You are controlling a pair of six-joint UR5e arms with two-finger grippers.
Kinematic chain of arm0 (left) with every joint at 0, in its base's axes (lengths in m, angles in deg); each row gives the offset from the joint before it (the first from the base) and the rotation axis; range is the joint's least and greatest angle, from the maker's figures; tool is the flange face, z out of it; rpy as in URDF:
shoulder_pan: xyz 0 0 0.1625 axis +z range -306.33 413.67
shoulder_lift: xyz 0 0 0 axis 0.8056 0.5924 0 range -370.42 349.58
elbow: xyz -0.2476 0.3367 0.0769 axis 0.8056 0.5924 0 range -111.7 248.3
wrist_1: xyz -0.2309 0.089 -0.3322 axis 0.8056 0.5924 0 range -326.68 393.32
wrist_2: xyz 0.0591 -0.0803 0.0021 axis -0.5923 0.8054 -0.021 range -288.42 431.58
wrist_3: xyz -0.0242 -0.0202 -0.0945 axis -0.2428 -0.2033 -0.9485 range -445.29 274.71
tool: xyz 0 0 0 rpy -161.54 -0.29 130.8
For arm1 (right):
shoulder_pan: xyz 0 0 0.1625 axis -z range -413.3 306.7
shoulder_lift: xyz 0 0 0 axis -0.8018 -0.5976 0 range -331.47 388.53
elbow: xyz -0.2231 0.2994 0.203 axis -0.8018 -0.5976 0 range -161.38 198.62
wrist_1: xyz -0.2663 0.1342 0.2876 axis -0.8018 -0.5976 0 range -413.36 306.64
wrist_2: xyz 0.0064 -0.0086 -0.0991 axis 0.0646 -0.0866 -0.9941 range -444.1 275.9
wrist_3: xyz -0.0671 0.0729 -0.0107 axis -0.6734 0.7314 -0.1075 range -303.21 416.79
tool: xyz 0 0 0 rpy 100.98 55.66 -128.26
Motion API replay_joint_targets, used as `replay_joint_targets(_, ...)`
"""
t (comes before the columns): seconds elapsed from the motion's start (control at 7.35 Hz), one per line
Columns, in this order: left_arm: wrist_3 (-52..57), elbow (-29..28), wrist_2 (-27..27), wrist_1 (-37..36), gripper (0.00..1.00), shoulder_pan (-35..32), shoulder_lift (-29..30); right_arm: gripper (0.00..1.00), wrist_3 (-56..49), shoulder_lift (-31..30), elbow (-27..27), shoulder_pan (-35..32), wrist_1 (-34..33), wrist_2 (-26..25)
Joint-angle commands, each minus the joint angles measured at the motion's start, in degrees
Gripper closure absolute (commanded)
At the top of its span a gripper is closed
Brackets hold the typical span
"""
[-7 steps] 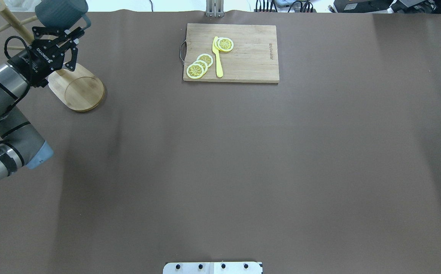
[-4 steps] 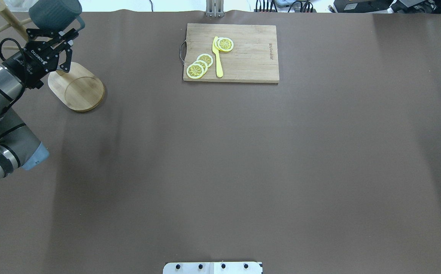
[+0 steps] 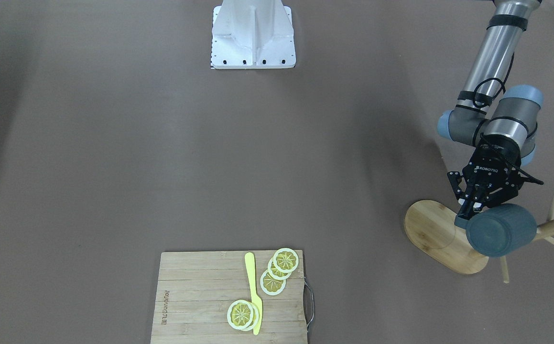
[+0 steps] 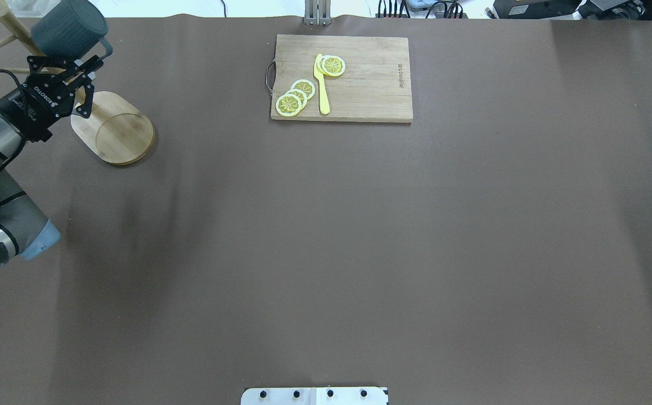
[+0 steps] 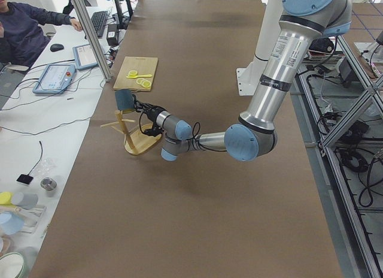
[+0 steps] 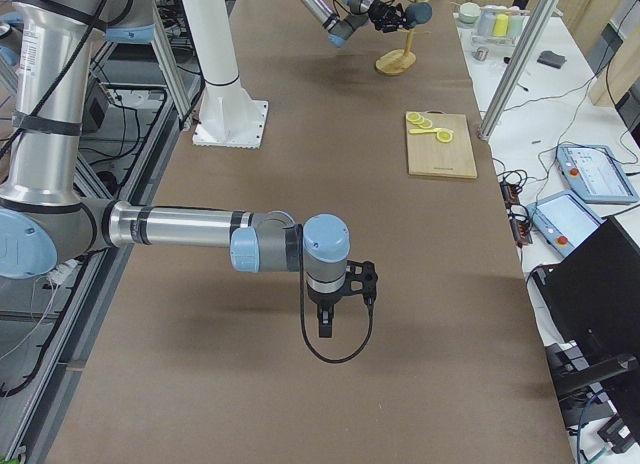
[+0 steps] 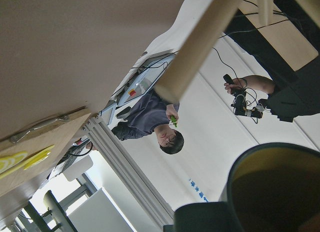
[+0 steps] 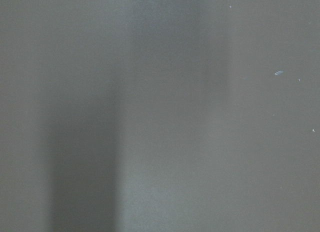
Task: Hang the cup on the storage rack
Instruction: 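Position the mug handle over a rack peg with the left gripper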
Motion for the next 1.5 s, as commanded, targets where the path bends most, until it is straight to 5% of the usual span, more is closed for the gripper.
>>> replay_joint_targets(0.0,0.0,-1.7,0.0,0.2,1.00,0.0,-0.1,0.00,0.0,0.0,0.0,0.0,0.0,0.0)
replay_joint_targets(0.68,0.0,-2.3,-0.2,0.3,1.00,0.0,-0.1,0.00,0.0,0.0,0.0,0.0,0.0,0.0)
replay_joint_targets(0.82,0.1,-2.2,-0.1,0.3,0.74,0.0,-0.1,0.00,0.0,0.0,-0.1,0.0,0.0,0.0)
replay_joint_targets(0.95,0.3,-2.1,-0.1,0.2,0.02,0.0,-0.1,0.00,0.0,0.1,0.0,0.0,0.0,0.0)
replay_joint_targets(1.36,0.4,-0.7,0.1,0.3,0.01,0.0,-0.1,0.00,0.1,0.2,-0.1,0.0,0.0,0.0)
